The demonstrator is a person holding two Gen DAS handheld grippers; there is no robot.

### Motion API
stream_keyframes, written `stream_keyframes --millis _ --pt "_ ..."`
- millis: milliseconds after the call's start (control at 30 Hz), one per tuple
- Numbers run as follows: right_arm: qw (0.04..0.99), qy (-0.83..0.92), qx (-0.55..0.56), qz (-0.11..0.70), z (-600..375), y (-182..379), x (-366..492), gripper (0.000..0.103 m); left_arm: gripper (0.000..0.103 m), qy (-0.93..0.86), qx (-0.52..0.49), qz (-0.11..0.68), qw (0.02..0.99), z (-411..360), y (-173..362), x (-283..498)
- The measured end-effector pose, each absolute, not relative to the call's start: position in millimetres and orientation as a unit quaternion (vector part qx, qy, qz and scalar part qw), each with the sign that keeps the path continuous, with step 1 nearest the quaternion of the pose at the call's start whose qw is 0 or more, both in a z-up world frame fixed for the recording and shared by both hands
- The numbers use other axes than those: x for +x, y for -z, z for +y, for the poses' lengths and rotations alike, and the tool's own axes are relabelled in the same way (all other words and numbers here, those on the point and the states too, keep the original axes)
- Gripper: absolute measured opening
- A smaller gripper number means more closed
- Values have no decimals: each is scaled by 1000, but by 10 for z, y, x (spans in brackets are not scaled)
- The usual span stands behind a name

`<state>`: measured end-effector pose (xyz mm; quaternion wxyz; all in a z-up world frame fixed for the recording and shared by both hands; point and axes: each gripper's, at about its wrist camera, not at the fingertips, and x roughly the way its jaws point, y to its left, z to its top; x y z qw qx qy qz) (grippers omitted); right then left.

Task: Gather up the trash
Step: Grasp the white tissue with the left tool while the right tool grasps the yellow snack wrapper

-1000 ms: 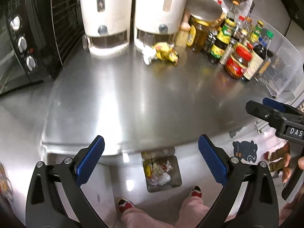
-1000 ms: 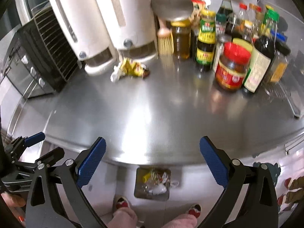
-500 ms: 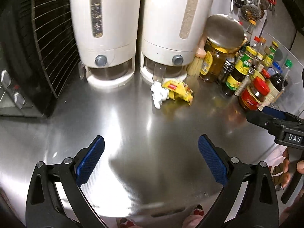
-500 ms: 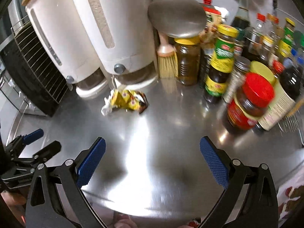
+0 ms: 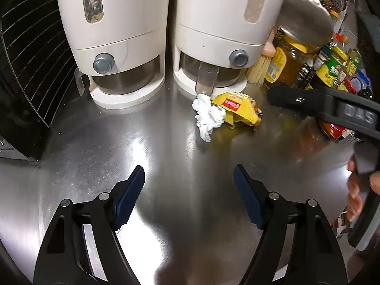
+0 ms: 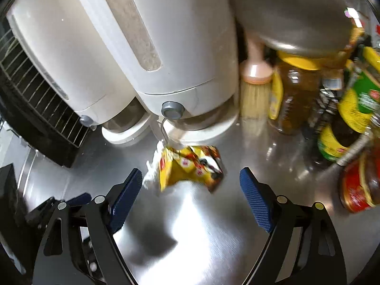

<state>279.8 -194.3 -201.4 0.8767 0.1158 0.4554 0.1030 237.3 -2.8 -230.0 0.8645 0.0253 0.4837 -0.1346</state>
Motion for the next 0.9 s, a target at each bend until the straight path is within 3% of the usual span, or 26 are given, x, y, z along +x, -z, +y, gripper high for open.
stream_keyframes --millis 367,567,900 --pt "859 -41 111 498 -2001 2462 3252 78 75 154 23 484 861 -78 2437 2718" --pt "854 -32 150 497 -2277 2460 3333 76 75 172 23 487 856 -288 2539 2956" --pt "865 -14 118 488 -2452 2479 3378 71 74 186 29 491 851 -610 2696 3204"
